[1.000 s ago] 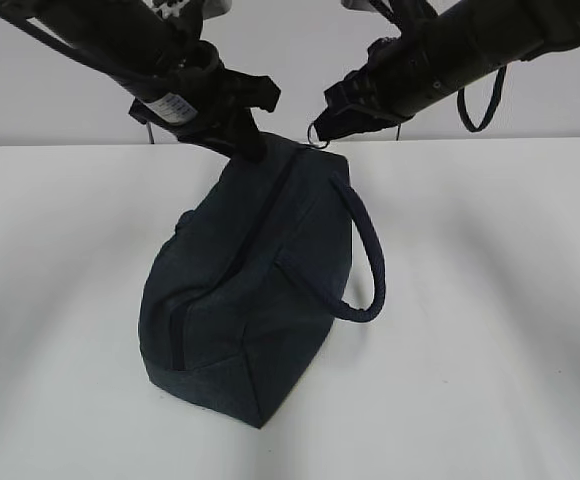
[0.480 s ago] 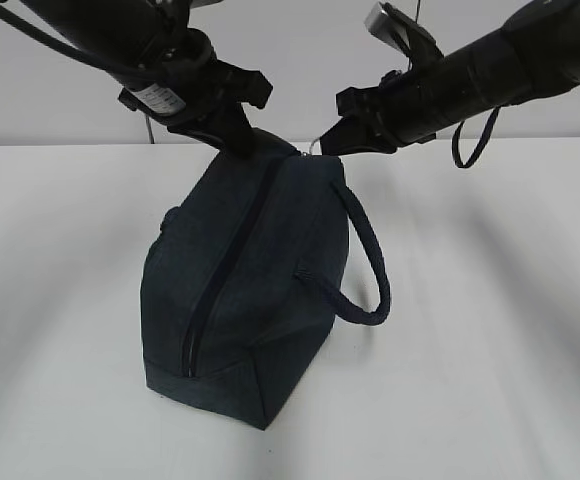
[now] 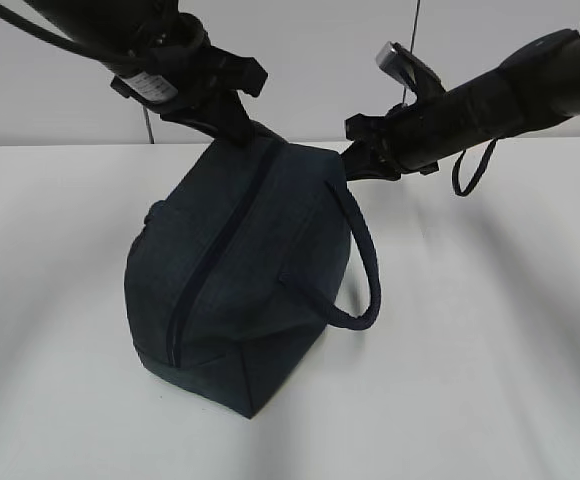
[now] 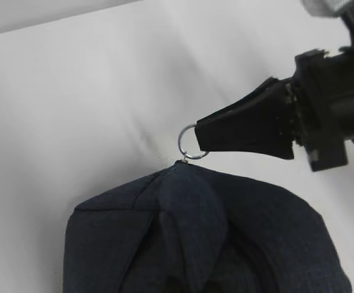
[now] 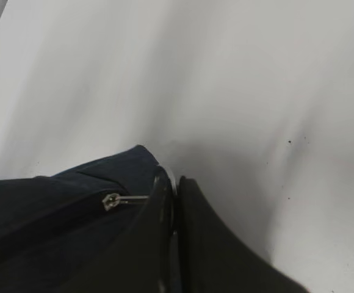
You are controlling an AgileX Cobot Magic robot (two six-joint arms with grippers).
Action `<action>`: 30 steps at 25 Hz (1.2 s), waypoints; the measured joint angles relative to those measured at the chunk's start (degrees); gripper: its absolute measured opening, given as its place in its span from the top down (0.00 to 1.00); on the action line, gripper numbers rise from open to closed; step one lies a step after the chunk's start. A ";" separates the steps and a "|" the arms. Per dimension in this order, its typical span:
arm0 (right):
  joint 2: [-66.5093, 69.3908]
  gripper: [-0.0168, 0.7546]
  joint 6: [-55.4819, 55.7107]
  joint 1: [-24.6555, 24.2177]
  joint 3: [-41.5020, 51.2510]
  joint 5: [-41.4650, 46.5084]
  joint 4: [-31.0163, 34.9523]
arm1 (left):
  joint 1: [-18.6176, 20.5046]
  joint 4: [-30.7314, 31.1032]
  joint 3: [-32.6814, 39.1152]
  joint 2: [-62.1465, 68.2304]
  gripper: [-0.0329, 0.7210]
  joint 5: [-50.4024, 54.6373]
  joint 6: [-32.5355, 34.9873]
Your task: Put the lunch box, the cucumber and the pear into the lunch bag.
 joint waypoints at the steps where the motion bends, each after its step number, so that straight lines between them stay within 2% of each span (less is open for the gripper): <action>1: 0.48 0.97 0.00 0.00 -0.09 0.00 0.29 | 0.20 0.00 0.00 -0.39 0.93 0.00 0.10; 13: 1.12 0.97 -0.12 0.00 -0.56 0.83 1.13 | 1.64 0.06 0.05 -0.53 0.93 0.42 0.18; 16: 1.12 0.95 -3.05 0.00 -0.56 1.71 1.44 | 1.80 0.01 0.05 -0.59 0.91 0.74 0.18; 19: 1.66 0.85 -5.13 -0.44 -0.70 1.97 1.55 | 2.02 -0.06 0.00 -1.28 0.77 0.87 0.18; 21: 2.28 0.72 -5.46 -0.86 -1.69 2.14 1.43 | 2.20 -0.13 -0.13 -2.26 0.65 0.75 0.18; 23: 2.42 0.60 -5.68 -1.08 -3.36 3.07 1.34 | 2.32 -0.17 -0.38 -2.67 0.58 0.94 0.18; 27: 1.79 0.41 -5.79 -1.18 -6.24 4.63 1.55 | 2.32 -0.11 -0.45 -2.67 0.54 2.12 0.18; 30: 0.50 0.34 -5.87 -1.18 -7.06 5.22 1.60 | 2.32 0.15 -0.45 -2.67 0.53 2.51 0.18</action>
